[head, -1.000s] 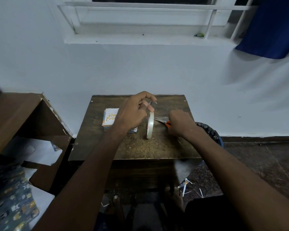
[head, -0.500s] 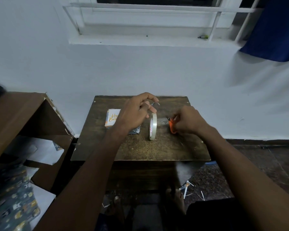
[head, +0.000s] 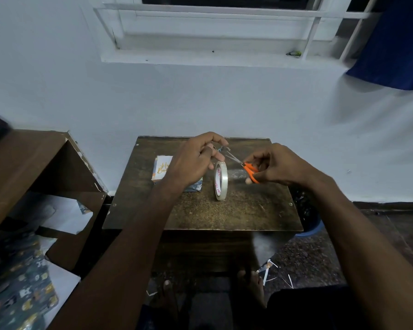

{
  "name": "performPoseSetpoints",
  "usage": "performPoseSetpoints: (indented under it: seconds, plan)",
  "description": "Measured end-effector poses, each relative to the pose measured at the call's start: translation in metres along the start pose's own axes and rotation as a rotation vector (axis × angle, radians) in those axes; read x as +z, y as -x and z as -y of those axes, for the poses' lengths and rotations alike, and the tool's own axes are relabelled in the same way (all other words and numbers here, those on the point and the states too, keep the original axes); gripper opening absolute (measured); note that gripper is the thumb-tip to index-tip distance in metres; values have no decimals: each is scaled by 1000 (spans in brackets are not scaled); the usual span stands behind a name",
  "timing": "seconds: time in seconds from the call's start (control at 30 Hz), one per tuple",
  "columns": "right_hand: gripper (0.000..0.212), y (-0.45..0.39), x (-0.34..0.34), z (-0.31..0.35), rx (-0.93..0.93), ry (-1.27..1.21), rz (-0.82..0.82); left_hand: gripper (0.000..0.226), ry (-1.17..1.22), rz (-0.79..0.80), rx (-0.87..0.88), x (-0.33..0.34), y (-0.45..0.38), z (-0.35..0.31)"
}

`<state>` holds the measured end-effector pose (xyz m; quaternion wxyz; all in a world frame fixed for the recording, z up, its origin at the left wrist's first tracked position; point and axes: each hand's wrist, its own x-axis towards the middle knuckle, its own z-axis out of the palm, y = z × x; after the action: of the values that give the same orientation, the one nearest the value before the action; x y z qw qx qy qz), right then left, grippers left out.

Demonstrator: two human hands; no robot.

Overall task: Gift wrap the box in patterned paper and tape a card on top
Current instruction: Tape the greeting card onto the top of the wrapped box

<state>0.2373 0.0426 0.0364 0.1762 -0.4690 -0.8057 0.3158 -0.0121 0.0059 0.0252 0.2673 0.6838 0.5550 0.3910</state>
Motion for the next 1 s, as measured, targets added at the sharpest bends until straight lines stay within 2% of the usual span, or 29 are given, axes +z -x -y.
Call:
performPoseSetpoints:
  seconds: [0.17,0.53,0.73,1.0]
  plan:
    - [35,-3,3,8,-2,63,-3,37,-20,13,12,1,0,0]
    - [26,-4,8,10,-112,142,-95,38,-13,21,47,1,0,0]
    - [29,-6,7,8,-102,190,-135,36,24,38,38,1,0,1]
    - [34,-6,2,12,-78,214,-89,36,19,26,31,0,0,2]
